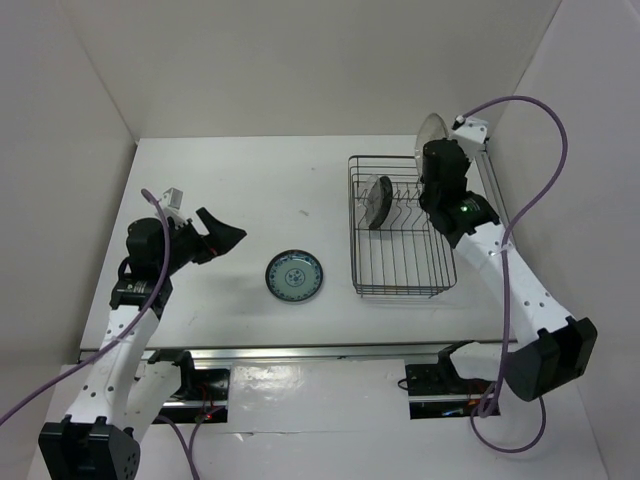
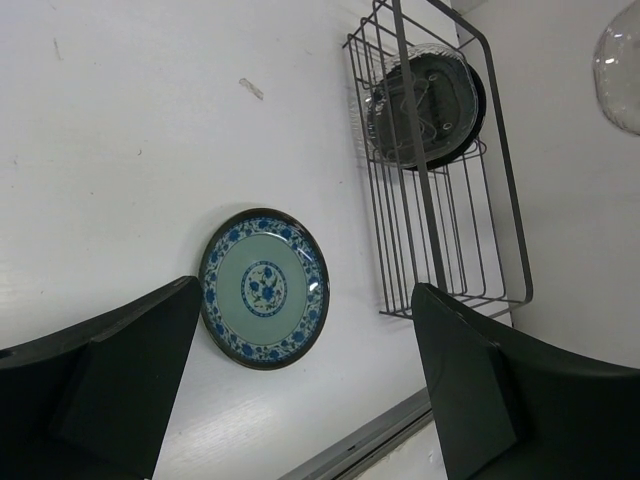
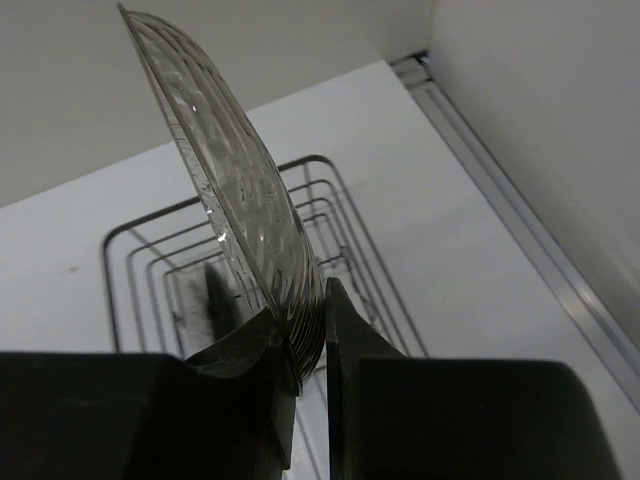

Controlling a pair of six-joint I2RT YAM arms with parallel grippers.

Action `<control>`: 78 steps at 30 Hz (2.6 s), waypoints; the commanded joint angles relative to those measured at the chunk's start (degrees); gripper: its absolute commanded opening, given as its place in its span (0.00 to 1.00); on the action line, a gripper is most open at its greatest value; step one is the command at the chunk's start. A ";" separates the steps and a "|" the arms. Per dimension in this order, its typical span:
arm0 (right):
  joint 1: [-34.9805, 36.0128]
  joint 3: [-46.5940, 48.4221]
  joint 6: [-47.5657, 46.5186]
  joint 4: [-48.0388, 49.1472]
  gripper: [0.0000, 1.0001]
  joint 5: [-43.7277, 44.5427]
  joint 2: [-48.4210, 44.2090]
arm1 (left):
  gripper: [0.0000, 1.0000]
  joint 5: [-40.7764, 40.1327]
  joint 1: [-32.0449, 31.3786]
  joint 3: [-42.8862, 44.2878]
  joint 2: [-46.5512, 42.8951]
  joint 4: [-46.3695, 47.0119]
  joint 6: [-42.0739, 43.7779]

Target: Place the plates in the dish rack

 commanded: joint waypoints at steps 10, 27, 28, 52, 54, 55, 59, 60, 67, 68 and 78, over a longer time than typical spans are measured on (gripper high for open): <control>-6.48 -0.81 -0.93 -0.91 0.01 -7.49 7.96 | 1.00 -0.27 0.16 0.10 -1.84 0.56 -0.34; -4.29 -1.87 1.18 1.82 0.00 -9.16 15.96 | 1.00 -0.80 0.16 0.10 -1.84 -0.58 -0.34; -4.28 -1.87 1.18 2.35 0.00 -8.55 15.96 | 1.00 -0.80 0.16 0.10 -1.84 -0.58 -0.34; -3.23 -3.63 3.46 2.88 0.21 -5.03 19.39 | 1.00 -0.80 0.16 1.15 -1.84 -2.16 0.19; -2.70 -3.63 3.46 2.88 0.21 -5.03 19.39 | 1.00 -0.80 0.16 1.15 -1.84 -2.16 0.19; -2.70 -3.63 3.46 2.88 0.22 -5.03 19.39 | 1.00 -0.80 0.16 1.15 -1.84 -2.16 0.19; -2.70 -3.63 3.46 2.88 0.41 -5.03 19.39 | 1.00 -0.80 0.16 1.15 -1.84 -2.16 0.19; -2.70 -3.63 3.46 2.88 0.49 -5.03 19.39 | 1.00 -1.32 0.16 1.15 -1.84 -2.16 0.19; -2.70 -3.10 4.08 1.83 0.69 -3.89 18.87 | 1.00 -1.32 0.16 1.15 -1.84 -2.69 0.19; -2.70 -2.49 4.08 1.13 0.70 -3.28 18.86 | 1.00 -1.32 0.16 1.15 -1.84 -2.69 0.19; -0.69 2.87 5.83 -5.91 0.86 1.20 11.67 | 1.00 -4.04 0.16 0.54 5.18 -4.00 -0.86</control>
